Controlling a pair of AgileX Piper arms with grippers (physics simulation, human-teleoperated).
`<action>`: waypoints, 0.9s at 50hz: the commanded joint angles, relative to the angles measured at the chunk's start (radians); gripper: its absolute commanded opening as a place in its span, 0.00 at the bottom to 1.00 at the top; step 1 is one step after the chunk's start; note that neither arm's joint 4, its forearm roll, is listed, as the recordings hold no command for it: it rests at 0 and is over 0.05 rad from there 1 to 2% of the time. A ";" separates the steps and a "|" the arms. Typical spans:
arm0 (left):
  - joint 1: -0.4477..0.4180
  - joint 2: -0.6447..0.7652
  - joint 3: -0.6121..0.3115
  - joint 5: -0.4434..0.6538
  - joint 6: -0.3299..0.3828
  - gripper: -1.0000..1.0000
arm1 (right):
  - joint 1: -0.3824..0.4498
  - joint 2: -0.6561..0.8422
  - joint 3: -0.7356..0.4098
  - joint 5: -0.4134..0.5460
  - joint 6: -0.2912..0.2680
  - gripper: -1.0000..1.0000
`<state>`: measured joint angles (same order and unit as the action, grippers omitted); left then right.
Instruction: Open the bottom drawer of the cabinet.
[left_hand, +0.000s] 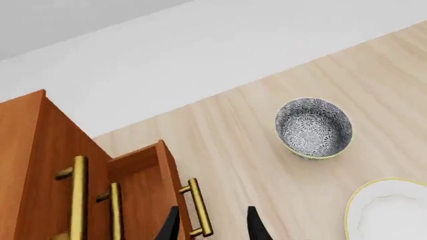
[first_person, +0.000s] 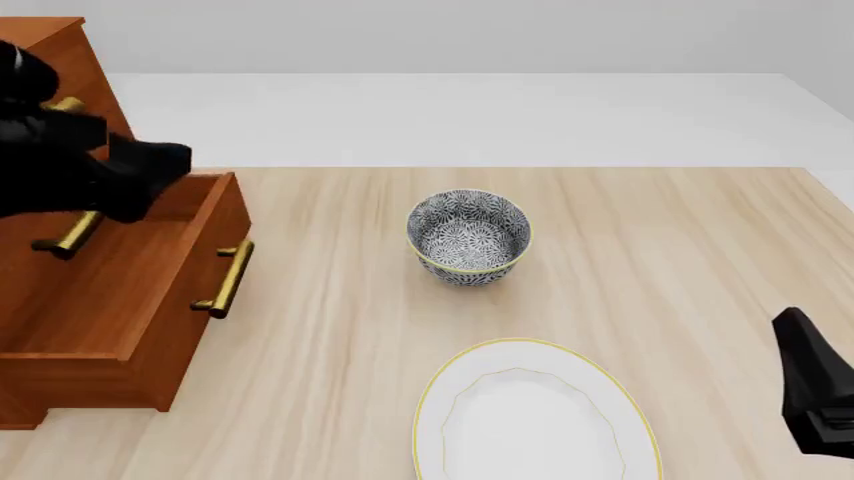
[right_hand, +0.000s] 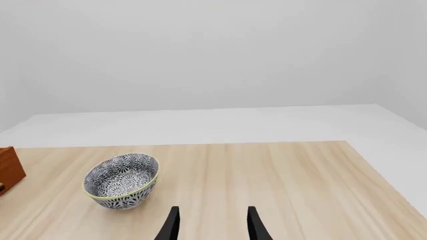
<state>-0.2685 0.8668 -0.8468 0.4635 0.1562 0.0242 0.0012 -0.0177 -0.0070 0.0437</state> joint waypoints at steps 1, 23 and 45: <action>0.063 0.002 -0.026 0.101 -0.200 1.00 | 0.002 0.001 -0.010 0.008 0.000 1.00; 0.169 0.080 0.052 0.025 -0.296 1.00 | 0.005 -0.001 0.003 -0.005 0.001 1.00; 0.254 0.208 0.099 -0.089 -0.253 1.00 | 0.005 -0.001 0.007 -0.009 0.001 1.00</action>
<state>-0.0501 1.0189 -0.7730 0.4259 -0.1165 0.0299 0.0005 -0.0122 -0.0145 0.0446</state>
